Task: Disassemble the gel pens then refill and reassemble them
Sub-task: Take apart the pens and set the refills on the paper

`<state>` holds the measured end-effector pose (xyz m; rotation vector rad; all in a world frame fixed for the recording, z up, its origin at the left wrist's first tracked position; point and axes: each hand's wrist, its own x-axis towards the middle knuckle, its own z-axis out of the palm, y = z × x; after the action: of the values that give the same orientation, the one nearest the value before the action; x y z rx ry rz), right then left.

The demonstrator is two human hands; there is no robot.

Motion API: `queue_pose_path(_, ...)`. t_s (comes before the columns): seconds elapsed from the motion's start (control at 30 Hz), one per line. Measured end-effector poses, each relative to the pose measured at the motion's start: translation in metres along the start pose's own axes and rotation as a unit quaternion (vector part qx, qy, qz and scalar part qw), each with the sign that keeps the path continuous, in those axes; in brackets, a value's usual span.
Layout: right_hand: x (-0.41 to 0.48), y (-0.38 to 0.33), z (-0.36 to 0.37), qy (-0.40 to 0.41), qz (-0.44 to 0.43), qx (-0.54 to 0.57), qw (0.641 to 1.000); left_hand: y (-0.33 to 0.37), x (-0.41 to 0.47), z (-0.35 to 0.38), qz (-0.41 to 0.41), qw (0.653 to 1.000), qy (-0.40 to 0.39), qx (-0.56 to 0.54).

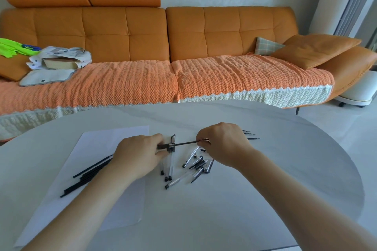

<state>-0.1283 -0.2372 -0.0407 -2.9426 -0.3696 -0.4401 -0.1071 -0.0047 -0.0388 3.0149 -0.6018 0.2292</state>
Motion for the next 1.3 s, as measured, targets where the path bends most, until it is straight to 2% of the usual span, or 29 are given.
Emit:
queue_pose_path(0.2,-0.014,0.035,-0.013,-0.003,0.085,-0.018,0.996,-0.011,0.011,-0.004,-0.066,0.986,0.081,0.131)
queue_pose_path(0.27,-0.018,0.048,-0.014,-0.004,0.109,-0.015,0.994,0.001,0.017,-0.005,-0.061,0.989,0.103,0.086)
queue_pose_path(0.33,-0.024,0.063,-0.015,-0.001,0.127,-0.008,0.992,0.024,0.025,-0.003,-0.026,0.993,0.116,-0.020)
queue_pose_path(0.4,-0.029,0.077,-0.018,0.004,0.144,0.003,0.990,0.052,0.036,0.003,0.023,0.991,0.099,-0.086)
queue_pose_path(0.53,-0.038,0.102,-0.024,0.019,0.171,0.013,0.985,0.093,0.062,0.019,0.064,0.992,0.064,-0.084)
queue_pose_path(0.83,-0.045,0.148,-0.015,0.009,0.227,-0.019,0.974,0.124,0.101,0.040,0.055,0.995,0.021,-0.082)
queue_pose_path(0.93,-0.040,0.145,-0.010,0.020,0.219,-0.001,0.976,0.127,0.106,0.044,0.050,0.995,0.010,-0.088)
queue_pose_path(1.07,-0.034,0.132,0.003,-0.020,0.184,0.012,0.983,0.127,0.108,0.046,0.047,0.991,0.009,-0.121)
queue_pose_path(1.3,-0.029,0.131,0.009,-0.032,0.181,0.014,0.983,0.114,0.098,0.044,0.045,0.986,-0.008,-0.160)
